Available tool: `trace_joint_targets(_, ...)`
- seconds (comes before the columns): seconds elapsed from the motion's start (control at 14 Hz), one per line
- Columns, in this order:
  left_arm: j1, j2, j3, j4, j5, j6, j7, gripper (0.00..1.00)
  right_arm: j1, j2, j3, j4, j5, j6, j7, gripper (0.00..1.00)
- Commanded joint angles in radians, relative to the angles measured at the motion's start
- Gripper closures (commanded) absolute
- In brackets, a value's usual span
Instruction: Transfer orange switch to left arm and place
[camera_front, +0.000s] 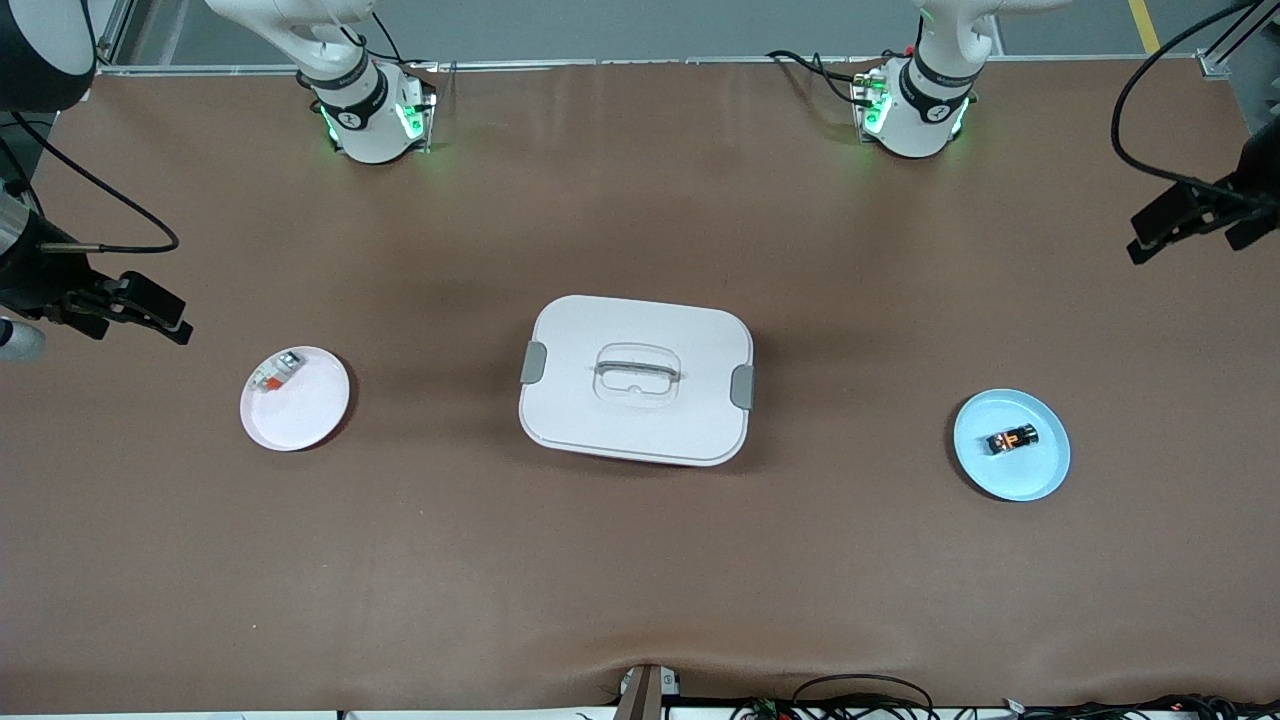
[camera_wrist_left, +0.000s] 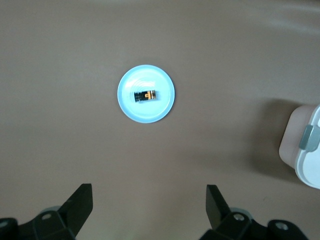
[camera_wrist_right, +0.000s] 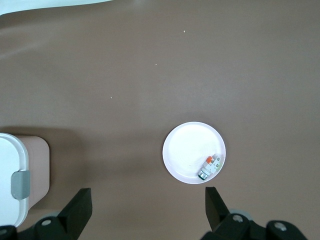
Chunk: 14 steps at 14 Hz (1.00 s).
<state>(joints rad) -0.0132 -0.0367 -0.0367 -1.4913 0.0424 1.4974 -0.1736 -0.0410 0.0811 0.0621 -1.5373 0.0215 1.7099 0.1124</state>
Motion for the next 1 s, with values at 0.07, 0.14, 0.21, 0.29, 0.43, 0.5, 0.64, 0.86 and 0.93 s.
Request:
trace_joint_targets(0.07, -0.014, -0.058, 0.014, -0.064, -0.015, -0.005, 0.016, 0.0, -0.002, 0.002, 0.002, 0.016, -0.011, -0.019, 0.013, 0.0)
trace_joint_targets(0.14, -0.016, -0.058, 0.014, -0.064, -0.015, -0.011, 0.017, 0.0, 0.0, 0.002, 0.002, 0.016, -0.011, -0.018, 0.013, 0.0)
trace_joint_targets(0.21, -0.016, -0.058, 0.014, -0.064, -0.016, -0.013, 0.019, 0.0, 0.0, 0.002, 0.002, 0.016, -0.011, -0.018, 0.013, 0.0)
trace_joint_targets(0.29, -0.014, -0.058, 0.014, -0.064, -0.016, -0.016, 0.038, 0.0, -0.002, 0.002, 0.002, 0.016, -0.009, -0.018, 0.015, 0.0)
trace_joint_targets(0.43, -0.013, -0.06, 0.017, -0.063, -0.016, -0.026, 0.086, 0.0, -0.002, 0.002, 0.002, 0.016, -0.005, -0.018, 0.015, 0.0)
trace_joint_targets(0.5, -0.01, -0.066, 0.021, -0.064, -0.016, -0.031, 0.109, 0.0, -0.002, 0.002, 0.002, 0.016, -0.005, -0.018, 0.015, 0.0)
trace_joint_targets(0.64, -0.01, -0.086, 0.024, -0.084, -0.048, -0.034, 0.129, 0.0, -0.002, 0.002, 0.002, 0.016, -0.005, -0.018, 0.015, 0.0)
trace_joint_targets(0.86, 0.009, -0.13, 0.02, -0.142, -0.088, -0.031, 0.131, 0.0, -0.002, 0.002, 0.002, 0.016, -0.005, -0.018, 0.015, 0.0)
trace_joint_targets(0.93, 0.003, -0.13, 0.012, -0.144, -0.088, -0.032, 0.131, 0.0, -0.002, 0.002, 0.002, 0.016, -0.005, -0.018, 0.015, 0.0)
